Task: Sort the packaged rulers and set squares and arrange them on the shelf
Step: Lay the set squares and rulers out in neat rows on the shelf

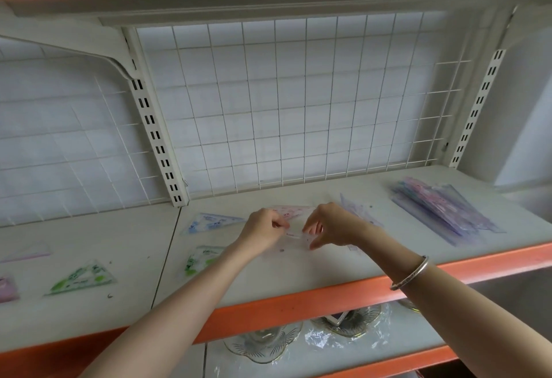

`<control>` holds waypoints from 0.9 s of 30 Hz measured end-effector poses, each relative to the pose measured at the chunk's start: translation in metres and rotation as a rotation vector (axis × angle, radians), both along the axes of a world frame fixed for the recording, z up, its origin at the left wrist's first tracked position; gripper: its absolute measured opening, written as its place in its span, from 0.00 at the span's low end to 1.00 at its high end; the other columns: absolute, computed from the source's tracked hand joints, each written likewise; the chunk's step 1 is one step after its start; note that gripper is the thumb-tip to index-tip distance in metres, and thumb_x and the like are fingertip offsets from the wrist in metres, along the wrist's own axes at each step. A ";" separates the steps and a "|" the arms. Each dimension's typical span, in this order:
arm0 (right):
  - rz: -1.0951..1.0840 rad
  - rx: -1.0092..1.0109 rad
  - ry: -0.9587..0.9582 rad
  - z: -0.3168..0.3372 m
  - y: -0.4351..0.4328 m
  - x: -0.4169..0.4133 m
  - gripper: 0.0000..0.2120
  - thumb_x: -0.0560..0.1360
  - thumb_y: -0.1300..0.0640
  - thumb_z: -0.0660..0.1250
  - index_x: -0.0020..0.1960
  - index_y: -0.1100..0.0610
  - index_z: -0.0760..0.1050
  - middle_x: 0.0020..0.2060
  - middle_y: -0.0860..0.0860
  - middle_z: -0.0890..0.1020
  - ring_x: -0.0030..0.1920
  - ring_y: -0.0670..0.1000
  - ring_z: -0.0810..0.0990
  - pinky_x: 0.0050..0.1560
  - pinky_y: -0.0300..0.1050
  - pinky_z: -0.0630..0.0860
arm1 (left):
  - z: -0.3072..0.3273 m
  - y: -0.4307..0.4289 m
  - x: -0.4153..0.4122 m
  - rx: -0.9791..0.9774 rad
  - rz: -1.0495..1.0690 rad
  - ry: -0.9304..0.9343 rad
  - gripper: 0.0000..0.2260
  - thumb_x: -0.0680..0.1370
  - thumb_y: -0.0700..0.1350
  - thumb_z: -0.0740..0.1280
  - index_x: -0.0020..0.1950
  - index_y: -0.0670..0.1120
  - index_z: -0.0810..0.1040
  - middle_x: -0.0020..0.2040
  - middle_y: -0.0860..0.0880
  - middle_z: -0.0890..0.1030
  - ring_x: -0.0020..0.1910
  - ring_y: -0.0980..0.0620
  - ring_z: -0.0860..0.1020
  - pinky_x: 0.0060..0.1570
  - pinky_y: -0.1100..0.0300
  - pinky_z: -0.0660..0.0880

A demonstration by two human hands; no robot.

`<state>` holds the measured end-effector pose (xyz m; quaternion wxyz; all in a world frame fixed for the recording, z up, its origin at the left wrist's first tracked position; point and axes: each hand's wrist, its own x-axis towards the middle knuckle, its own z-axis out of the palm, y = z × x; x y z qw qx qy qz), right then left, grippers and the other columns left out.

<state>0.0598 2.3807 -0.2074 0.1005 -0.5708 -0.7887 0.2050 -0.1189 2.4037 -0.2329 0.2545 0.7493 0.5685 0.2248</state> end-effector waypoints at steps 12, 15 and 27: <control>0.006 -0.004 0.008 -0.003 0.000 0.009 0.16 0.67 0.59 0.77 0.54 0.59 0.82 0.48 0.52 0.84 0.43 0.43 0.77 0.42 0.28 0.71 | -0.007 0.000 0.007 -0.008 -0.054 0.087 0.10 0.73 0.39 0.70 0.53 0.46 0.82 0.51 0.51 0.81 0.45 0.57 0.75 0.42 0.69 0.67; -0.076 0.153 0.030 0.002 0.004 0.017 0.14 0.70 0.55 0.74 0.54 0.57 0.81 0.51 0.52 0.82 0.46 0.45 0.76 0.44 0.30 0.69 | -0.004 0.002 0.012 0.046 -0.060 0.087 0.12 0.72 0.39 0.69 0.54 0.48 0.82 0.52 0.50 0.79 0.46 0.57 0.74 0.45 0.68 0.67; -0.548 0.011 -0.123 -0.005 0.006 0.057 0.39 0.67 0.36 0.71 0.68 0.58 0.65 0.64 0.59 0.69 0.66 0.61 0.66 0.61 0.55 0.66 | 0.014 0.007 0.058 0.263 -0.170 0.180 0.12 0.75 0.42 0.66 0.58 0.49 0.79 0.56 0.48 0.76 0.56 0.50 0.74 0.56 0.57 0.70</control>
